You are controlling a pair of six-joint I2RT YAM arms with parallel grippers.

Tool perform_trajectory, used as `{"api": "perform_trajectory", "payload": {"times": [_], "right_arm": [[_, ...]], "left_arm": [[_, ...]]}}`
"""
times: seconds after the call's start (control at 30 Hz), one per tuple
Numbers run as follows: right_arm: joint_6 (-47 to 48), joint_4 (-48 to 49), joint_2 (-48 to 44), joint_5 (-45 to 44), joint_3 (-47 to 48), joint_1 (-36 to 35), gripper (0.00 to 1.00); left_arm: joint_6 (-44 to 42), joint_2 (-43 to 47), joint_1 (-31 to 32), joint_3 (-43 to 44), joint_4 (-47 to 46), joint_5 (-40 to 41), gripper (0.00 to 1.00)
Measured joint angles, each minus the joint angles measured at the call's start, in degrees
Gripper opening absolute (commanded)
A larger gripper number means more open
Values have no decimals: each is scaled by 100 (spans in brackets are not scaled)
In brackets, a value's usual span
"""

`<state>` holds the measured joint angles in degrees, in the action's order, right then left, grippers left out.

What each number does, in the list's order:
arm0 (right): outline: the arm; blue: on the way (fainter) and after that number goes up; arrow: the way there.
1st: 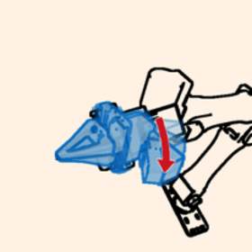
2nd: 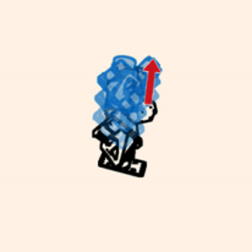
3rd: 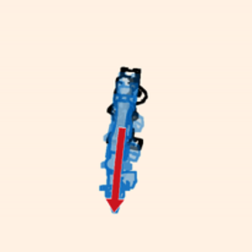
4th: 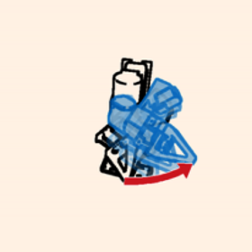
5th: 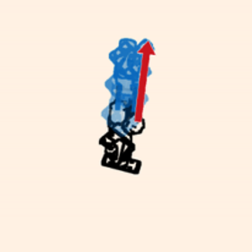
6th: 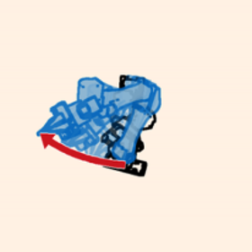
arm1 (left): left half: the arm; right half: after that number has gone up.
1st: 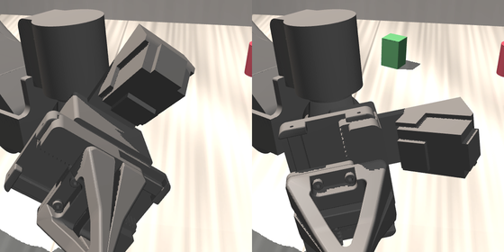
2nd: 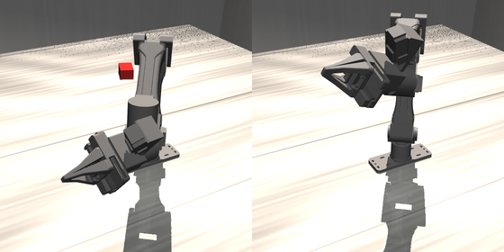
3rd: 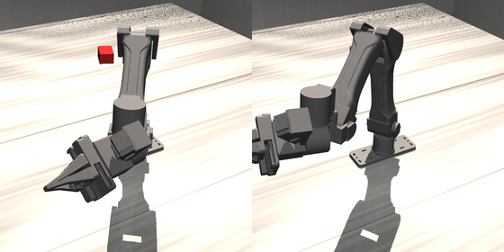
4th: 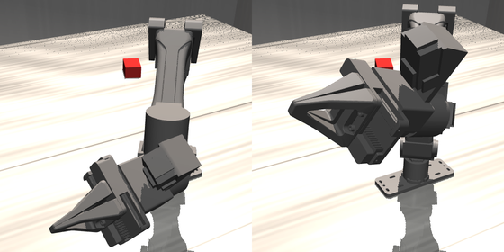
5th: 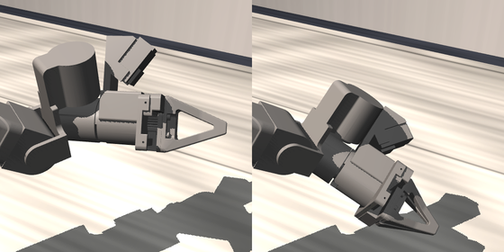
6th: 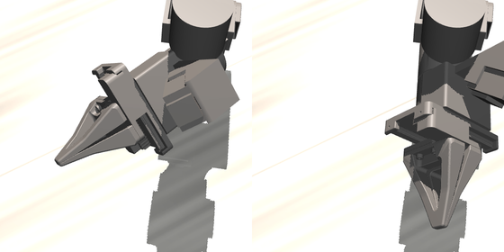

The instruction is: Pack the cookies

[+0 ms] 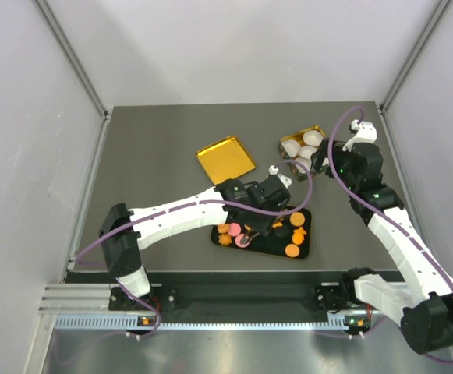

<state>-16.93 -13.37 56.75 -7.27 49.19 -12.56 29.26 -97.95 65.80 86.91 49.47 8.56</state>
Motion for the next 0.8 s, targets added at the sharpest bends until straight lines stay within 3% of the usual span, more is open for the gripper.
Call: {"api": "perform_trajectory", "payload": {"times": [0.23,0.4,0.7,0.8], "right_arm": [[-2,-2,-11,-37,0,0,100],[-4,-79,-92,-229,0,9,100],[-24,-219,-616,-874,0,133,100],[-37,-219,-702,-953,0,197,100]], "left_arm": [[-111,-7,-20,315,85,221,34],[-286,-240,-221,1213,81,313,34],[-682,-1816,-984,3425,-269,330,34],[-785,-2225,-1241,3700,-535,295,35]]}}
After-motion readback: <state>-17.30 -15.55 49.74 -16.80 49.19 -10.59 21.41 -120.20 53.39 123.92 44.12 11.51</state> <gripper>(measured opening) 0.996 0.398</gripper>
